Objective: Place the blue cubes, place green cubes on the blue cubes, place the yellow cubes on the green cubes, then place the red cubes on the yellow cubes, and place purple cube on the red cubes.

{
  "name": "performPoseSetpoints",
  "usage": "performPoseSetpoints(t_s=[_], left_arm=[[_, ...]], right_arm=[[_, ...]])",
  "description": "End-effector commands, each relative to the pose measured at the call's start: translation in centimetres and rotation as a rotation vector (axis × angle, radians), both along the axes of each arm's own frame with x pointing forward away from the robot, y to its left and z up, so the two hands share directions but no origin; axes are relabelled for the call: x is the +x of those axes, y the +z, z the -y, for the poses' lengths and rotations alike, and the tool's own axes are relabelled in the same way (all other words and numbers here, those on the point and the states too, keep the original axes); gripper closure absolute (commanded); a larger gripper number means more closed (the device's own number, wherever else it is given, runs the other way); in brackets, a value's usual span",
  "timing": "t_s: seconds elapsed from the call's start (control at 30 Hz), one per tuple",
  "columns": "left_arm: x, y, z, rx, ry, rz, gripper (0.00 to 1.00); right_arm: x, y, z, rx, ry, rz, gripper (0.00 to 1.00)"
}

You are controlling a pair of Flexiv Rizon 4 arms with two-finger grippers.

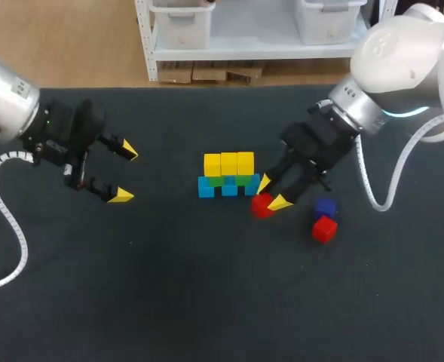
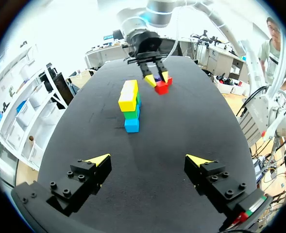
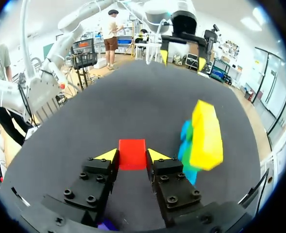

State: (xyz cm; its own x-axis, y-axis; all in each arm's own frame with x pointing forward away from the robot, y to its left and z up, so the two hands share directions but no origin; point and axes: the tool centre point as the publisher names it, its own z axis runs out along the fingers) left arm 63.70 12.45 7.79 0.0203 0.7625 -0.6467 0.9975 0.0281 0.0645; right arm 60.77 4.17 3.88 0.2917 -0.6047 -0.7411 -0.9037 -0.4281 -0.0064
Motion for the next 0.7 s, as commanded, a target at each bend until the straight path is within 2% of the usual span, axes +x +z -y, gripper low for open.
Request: performPoseSetpoints(t_s=[0.03,0.7], left_arm=[[-0.2,-0.1,-0.1,-0.006,0.000,0.006,0.00],[-0.2,-0.1,-0.1,-0.006,0.000,0.006,0.00]], right_arm=[[-2.8,1.1,-1.1,-0.005,-0.056,0.058,1.00],[-5.9,-0.5,-6.5,-0.012,-0.042,0.008,1.00]])
